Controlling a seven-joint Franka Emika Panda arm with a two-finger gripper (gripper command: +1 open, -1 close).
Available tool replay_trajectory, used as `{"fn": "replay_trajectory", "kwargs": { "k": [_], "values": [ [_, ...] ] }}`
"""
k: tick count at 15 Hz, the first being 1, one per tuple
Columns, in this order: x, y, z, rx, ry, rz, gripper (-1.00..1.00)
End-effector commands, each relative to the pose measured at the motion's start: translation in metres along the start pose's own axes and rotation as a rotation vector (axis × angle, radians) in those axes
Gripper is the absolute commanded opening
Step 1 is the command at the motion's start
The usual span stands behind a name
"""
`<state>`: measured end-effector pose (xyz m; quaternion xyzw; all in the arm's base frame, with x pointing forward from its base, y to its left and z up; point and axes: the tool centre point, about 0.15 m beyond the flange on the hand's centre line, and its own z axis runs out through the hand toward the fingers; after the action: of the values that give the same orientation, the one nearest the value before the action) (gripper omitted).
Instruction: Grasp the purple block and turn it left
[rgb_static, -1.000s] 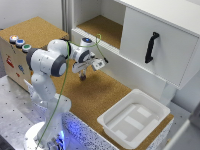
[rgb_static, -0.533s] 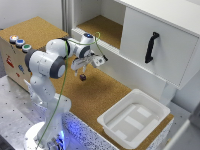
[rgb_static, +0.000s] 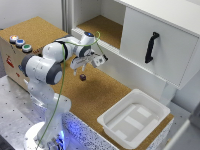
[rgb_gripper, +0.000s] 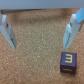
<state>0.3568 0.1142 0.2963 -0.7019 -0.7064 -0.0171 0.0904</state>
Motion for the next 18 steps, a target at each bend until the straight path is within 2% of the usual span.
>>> {"fn": "replay_trajectory", "kwargs": {
  "k": [1, 4, 6, 7, 9, 10, 11, 13, 15, 17, 18],
  "values": [
    [0.025, -0.016, 0.012, 0.044, -0.109, 0.276, 1.00],
    [0.039, -0.034, 0.015, 0.034, -0.096, 0.498, 1.00],
    [0.044, -0.043, 0.017, 0.009, -0.091, 0.751, 1.00],
    [0.048, -0.047, 0.018, -0.020, -0.123, 0.890, 1.00],
    [0.046, -0.050, 0.029, -0.006, -0.085, 1.099, 1.00],
    [0.044, -0.049, 0.035, -0.020, -0.055, 1.212, 1.00],
    [0.041, -0.048, 0.037, -0.032, 0.006, 1.270, 1.00],
    [0.040, -0.041, 0.036, -0.088, 0.068, 1.351, 1.00],
    [0.045, -0.033, 0.037, -0.115, 0.136, 1.396, 1.00],
    [0.056, -0.027, 0.041, -0.155, 0.149, 1.440, 1.00],
    [0.062, -0.022, 0.045, -0.147, 0.142, 1.436, 1.00]
  ]
}}
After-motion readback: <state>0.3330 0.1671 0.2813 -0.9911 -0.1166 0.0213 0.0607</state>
